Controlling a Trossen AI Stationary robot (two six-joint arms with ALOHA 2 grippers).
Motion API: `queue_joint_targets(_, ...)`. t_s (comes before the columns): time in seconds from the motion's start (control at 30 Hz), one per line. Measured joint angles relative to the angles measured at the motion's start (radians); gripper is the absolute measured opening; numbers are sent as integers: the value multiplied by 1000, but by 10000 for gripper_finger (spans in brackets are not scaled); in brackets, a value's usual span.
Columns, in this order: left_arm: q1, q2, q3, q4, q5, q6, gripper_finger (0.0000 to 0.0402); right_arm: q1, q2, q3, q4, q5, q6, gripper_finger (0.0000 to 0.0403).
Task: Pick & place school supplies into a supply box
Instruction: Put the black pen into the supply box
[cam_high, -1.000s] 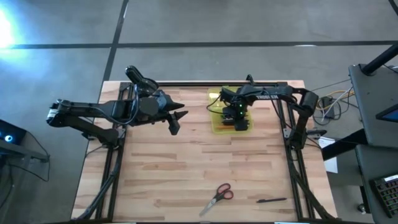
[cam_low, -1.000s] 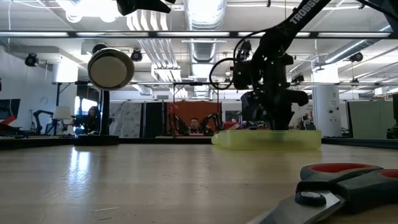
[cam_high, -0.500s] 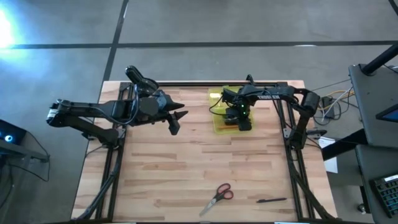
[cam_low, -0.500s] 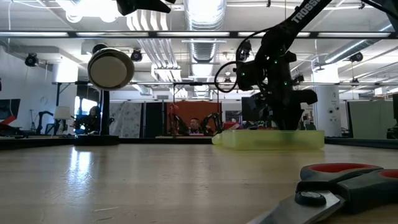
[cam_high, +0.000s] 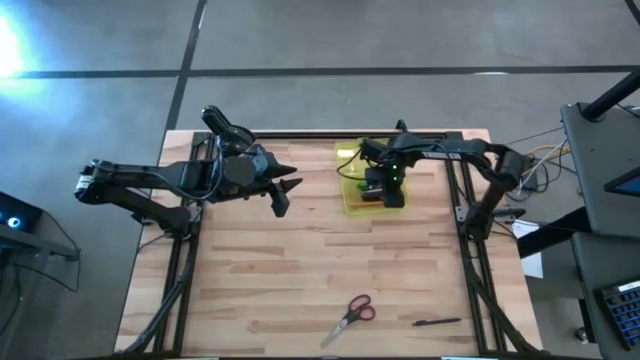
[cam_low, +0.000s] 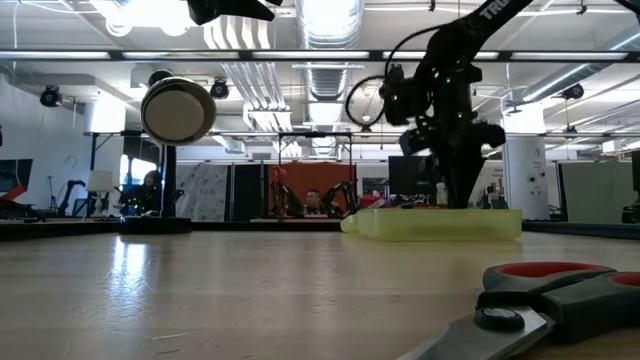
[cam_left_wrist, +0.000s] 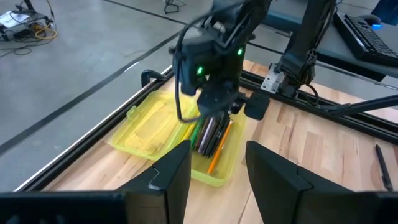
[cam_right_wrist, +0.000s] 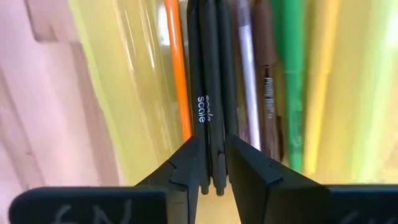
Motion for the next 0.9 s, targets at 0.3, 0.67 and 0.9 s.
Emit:
queue_joint_targets(0.3, 0, 0, 0, 0, 0, 6, 138, 10, -179, -1, -44, -288, 267, 68)
queue_joint_targets(0.67, 0, 13, 0, -30, 23, 15, 138, 118, -427, -52, -92, -314, 634, 65)
queue_joint_targets(0.9, 0, 51, -1, -60, 128, 45, 138, 220, -594, -163, -68, -309, 926, 63)
